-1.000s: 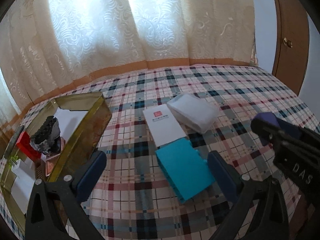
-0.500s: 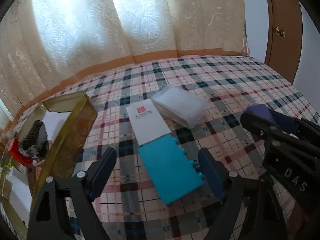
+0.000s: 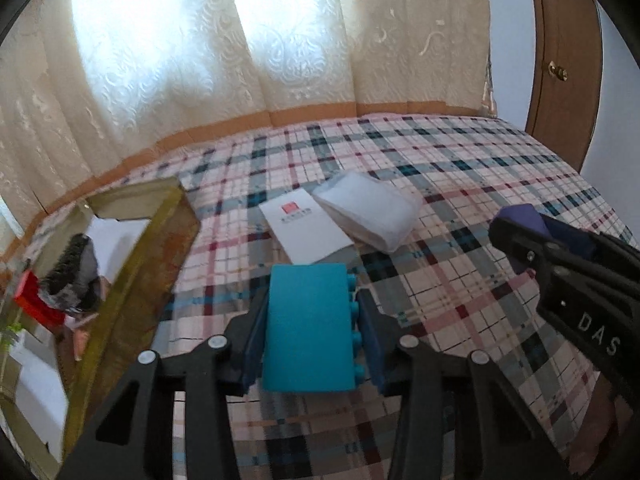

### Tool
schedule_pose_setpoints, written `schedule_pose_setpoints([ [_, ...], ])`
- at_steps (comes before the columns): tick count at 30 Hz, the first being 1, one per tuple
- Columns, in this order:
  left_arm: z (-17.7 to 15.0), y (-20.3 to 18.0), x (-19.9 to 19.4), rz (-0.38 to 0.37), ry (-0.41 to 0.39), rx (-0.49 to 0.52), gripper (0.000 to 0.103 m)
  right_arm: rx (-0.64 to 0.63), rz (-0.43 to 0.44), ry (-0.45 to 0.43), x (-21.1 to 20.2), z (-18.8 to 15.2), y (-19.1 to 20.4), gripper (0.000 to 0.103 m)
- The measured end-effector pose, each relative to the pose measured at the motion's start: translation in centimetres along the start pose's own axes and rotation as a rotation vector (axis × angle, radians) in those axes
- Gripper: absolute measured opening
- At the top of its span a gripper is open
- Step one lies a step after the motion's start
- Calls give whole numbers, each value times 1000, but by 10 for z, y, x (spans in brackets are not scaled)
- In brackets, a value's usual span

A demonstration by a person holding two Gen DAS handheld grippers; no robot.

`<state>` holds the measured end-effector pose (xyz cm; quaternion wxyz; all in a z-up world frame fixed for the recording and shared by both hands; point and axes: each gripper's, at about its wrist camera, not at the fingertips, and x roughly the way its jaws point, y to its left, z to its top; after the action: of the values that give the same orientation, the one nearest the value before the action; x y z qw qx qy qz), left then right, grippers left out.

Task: Organize rigid objects
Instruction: 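Lift the purple cube with the right tool while the left tool grasps the teal block, then carry the teal block with the left tool over the tray while the right tool carries the purple cube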

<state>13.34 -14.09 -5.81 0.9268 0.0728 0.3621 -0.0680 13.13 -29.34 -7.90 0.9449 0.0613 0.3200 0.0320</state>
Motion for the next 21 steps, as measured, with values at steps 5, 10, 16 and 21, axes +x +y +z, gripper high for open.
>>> schedule_pose_setpoints([
  [5,-1,6,-10,38,-57,-11,42,-20,-9,-24,-5,0,3,43],
  [10,-2,15,-22,52,-115,-44,42,-22,25,-61,-11,0,6,43],
  [16,-6,27,-34,63,-174,-79,42,-41,46,-136,-23,-2,16,43],
  [21,-10,33,-41,74,-207,-84,42,-50,57,-193,-31,-3,25,42],
])
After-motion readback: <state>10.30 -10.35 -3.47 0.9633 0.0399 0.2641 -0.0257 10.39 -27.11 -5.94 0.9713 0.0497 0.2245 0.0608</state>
